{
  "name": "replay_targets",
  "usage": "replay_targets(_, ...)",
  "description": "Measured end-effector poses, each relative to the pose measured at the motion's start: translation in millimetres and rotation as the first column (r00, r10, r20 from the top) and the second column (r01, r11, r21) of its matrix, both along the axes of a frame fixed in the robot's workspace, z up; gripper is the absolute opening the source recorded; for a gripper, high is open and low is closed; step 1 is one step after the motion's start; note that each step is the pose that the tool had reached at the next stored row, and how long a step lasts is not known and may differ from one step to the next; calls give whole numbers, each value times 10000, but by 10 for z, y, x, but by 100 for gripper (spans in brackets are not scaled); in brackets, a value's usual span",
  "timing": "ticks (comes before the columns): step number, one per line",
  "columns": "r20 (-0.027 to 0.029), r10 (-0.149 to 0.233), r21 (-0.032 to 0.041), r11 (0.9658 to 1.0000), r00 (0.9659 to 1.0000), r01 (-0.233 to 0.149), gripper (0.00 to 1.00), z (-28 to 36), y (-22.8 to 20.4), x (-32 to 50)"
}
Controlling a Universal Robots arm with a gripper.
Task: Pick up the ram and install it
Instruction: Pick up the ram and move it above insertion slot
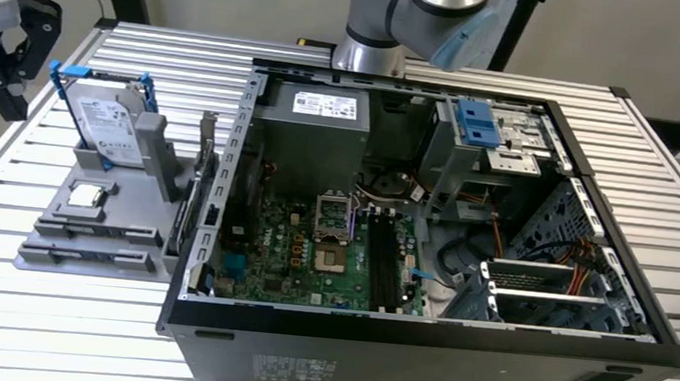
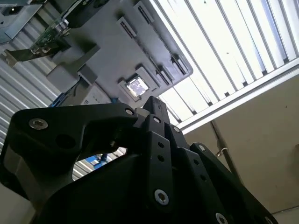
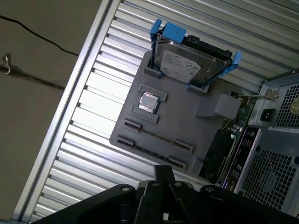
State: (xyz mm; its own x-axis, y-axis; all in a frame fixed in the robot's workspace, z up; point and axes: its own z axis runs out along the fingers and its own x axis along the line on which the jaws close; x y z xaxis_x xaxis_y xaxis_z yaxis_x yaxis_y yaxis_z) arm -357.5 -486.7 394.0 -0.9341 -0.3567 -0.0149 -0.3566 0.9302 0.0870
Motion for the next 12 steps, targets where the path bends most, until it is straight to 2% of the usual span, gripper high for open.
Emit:
replay_targets(3,0,1,0,10000,10000,-1,0,0,0,0)
replay_targets(8,0,77,-46,10000,10000,-77,0,0,0,4)
replay_targets(12,-1,366,-94,9993,9993,-366,0,0,0,6)
